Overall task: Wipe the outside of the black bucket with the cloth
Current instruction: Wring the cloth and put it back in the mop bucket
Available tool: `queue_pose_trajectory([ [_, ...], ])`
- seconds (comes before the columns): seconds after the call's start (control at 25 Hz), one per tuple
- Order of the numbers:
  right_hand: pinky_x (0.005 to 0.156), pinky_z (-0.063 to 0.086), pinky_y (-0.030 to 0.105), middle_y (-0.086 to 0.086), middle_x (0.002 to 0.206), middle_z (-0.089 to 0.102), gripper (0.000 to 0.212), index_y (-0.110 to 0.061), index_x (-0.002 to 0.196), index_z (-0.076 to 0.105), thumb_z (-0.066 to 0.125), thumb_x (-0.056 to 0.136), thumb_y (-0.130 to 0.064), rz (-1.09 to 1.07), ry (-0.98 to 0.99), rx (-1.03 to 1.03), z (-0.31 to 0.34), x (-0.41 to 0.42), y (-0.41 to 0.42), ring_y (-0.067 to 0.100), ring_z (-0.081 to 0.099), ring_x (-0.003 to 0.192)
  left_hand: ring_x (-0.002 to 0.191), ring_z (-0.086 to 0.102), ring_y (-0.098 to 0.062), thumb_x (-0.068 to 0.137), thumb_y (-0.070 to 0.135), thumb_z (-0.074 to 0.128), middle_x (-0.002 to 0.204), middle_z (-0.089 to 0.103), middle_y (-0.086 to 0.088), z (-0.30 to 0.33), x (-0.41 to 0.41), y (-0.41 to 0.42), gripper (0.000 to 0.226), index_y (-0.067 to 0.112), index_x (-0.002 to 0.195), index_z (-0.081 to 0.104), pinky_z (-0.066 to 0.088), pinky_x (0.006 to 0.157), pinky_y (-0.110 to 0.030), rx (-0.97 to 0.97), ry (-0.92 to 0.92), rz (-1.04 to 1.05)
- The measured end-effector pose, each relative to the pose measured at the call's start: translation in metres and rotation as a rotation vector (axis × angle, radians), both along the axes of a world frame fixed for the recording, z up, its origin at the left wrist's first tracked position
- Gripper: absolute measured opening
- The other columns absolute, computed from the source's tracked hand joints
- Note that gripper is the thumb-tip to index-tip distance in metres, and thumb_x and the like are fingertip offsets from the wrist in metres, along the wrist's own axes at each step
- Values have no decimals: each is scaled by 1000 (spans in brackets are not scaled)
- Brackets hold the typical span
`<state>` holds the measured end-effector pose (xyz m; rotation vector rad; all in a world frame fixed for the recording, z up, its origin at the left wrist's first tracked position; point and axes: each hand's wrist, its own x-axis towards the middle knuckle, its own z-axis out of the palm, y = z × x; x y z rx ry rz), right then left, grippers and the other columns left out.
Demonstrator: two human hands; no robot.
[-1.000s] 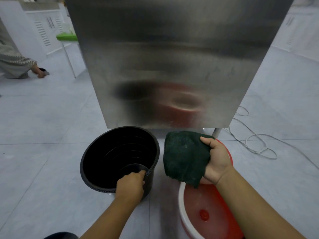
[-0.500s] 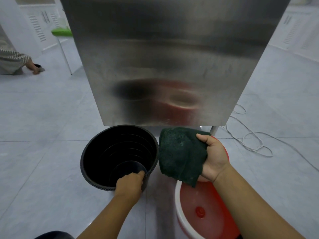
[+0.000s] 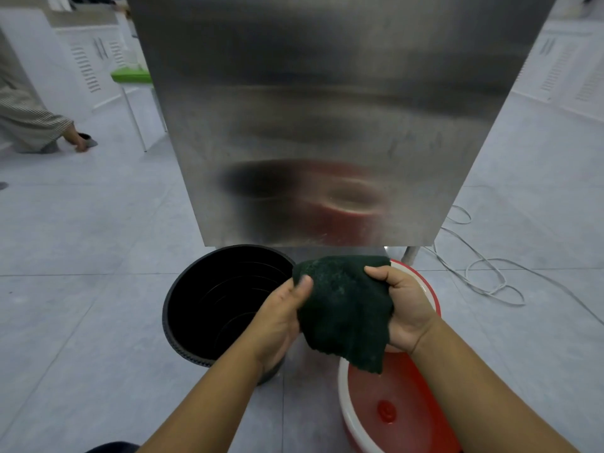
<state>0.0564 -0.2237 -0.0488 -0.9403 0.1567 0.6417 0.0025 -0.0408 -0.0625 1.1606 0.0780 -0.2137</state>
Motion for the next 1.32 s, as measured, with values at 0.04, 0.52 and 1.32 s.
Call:
queue_pose_trajectory([
  [0.04, 88, 55, 47, 23, 116, 71, 50, 0, 113, 72, 69, 69, -23, 4, 9, -35, 0, 2, -3, 39, 68, 104, 109, 67, -22, 92, 29, 52, 119, 70, -8, -1, 1, -5, 32, 16, 119, 63, 54, 93, -42, 28, -2, 61],
  [0.52, 94, 54, 48, 16, 122, 70, 46, -11, 128, 58, 68, 84, -2, 27, -163, -302, -44, 61, -38, 36, 65, 114, 85, 69, -33, 94, 16, 53, 98, 70, -14, -15, 81, -35, 14, 12, 105, 60, 59, 68, -42, 247, 293, 316],
  [1.32, 84, 44, 31, 4, 112, 57, 22, -20, 103, 50, 59, 93, -3, -175, -332, -1066, -127, 103, -27, 27, 56, 110, 135, 33, -37, 82, 6, 54, 161, -3, -9, -105, 141, -72, 78, 10, 149, 15, 35, 112, -41, 1334, 137, -101],
])
